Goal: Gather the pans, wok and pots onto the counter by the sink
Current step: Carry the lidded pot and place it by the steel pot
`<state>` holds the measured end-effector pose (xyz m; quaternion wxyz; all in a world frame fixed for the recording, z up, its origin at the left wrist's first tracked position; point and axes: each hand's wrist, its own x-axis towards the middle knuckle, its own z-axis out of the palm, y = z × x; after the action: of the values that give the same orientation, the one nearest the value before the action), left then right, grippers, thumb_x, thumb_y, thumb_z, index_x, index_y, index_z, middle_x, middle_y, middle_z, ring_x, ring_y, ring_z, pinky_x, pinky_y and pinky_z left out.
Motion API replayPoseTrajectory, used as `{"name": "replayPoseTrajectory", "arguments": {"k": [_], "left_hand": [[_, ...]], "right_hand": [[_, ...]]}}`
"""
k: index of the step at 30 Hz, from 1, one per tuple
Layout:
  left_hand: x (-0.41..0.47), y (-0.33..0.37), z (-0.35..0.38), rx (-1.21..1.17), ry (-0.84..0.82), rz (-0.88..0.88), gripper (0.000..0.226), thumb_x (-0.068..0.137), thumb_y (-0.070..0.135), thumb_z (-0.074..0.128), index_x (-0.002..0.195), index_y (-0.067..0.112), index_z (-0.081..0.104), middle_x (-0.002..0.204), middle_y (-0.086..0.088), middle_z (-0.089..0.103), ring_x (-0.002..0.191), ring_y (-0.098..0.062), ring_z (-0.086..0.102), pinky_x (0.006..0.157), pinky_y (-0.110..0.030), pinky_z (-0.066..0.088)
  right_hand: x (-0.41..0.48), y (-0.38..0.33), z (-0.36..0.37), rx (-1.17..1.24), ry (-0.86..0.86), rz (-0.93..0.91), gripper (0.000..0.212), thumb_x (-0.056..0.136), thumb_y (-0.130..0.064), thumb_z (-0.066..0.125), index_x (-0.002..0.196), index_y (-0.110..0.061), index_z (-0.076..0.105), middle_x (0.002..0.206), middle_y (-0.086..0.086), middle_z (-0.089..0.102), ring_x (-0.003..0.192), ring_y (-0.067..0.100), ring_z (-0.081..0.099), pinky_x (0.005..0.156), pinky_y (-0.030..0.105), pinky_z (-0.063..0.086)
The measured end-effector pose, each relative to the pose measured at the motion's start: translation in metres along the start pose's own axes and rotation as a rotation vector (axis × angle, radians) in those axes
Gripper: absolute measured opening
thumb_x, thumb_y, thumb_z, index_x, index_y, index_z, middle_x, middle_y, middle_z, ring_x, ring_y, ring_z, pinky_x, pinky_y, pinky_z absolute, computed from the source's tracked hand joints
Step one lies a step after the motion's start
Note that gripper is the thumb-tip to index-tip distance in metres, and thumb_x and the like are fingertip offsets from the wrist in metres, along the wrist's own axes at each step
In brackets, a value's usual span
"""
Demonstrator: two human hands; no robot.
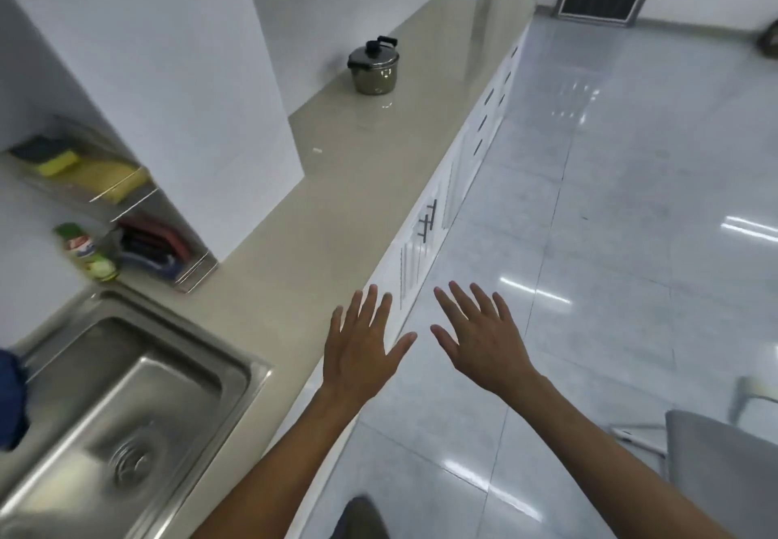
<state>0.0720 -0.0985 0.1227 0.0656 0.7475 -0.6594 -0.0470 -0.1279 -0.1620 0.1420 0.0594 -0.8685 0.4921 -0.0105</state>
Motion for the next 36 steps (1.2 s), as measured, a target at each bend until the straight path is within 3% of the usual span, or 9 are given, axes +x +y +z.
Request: {"name": "replayPoseTrajectory", "arguments": {"k": [6,12,17,22,29,36], "left_hand": [[0.155,0.016,0.022,-0.016,0.012,0.081,0.085,0.091,0.078,0.014,0.159,0.027,0.023,0.168,0.000,0.013,0.155,-0.023,0.014,0.124,-0.048,0.012],[0.322,0.029,0.019,-0.038,-0.015,0.116,0.089,0.087,0.082,0.011,0.160,0.030,0.016,0.169,0.001,0.008,0.156,-0.022,0.009,0.124,-0.048,0.004],[0.444,0.033,0.010,-0.020,0.013,0.091,0.089,0.088,0.081,0.009,0.159,0.029,0.017,0.169,0.001,0.009,0.155,-0.021,0.010,0.124,-0.048,0.006],[0.549,0.032,0.016,-0.008,0.042,0.028,0.090,0.088,0.080,0.006,0.159,0.026,0.022,0.168,0.000,0.015,0.155,-0.021,0.014,0.124,-0.048,0.011],[0.684,0.042,0.017,0.014,0.129,-0.188,0.081,0.094,0.075,0.023,0.152,0.022,0.040,0.161,-0.004,0.035,0.149,-0.024,0.032,0.119,-0.050,0.026],[0.788,0.047,0.004,0.009,0.167,-0.388,0.084,0.093,0.076,0.018,0.154,0.022,0.036,0.164,-0.004,0.030,0.151,-0.023,0.028,0.121,-0.051,0.026]], "right_hand": [[0.113,0.073,0.003,0.004,0.007,0.079,0.071,0.098,-0.064,0.010,0.155,-0.028,0.031,0.161,0.003,0.036,0.148,0.034,0.032,0.119,0.058,0.028],[0.248,0.138,-0.020,0.000,0.023,0.148,0.071,0.098,-0.065,0.009,0.156,-0.030,0.028,0.162,0.002,0.033,0.149,0.033,0.031,0.120,0.057,0.027],[0.350,0.191,-0.039,0.014,0.052,0.142,0.066,0.101,-0.061,0.018,0.156,-0.028,0.031,0.160,0.002,0.038,0.147,0.033,0.034,0.117,0.056,0.031],[0.460,0.247,-0.044,0.012,0.072,0.067,0.063,0.102,-0.058,0.022,0.155,-0.027,0.033,0.158,0.003,0.041,0.146,0.033,0.037,0.116,0.056,0.033],[0.623,0.318,-0.062,0.028,0.046,-0.135,0.062,0.101,-0.057,0.025,0.151,-0.025,0.041,0.153,0.004,0.049,0.139,0.035,0.046,0.112,0.055,0.039],[0.768,0.352,-0.081,0.011,0.031,-0.352,0.064,0.101,-0.060,0.021,0.154,-0.027,0.034,0.156,0.003,0.044,0.142,0.034,0.042,0.114,0.053,0.037]]}}
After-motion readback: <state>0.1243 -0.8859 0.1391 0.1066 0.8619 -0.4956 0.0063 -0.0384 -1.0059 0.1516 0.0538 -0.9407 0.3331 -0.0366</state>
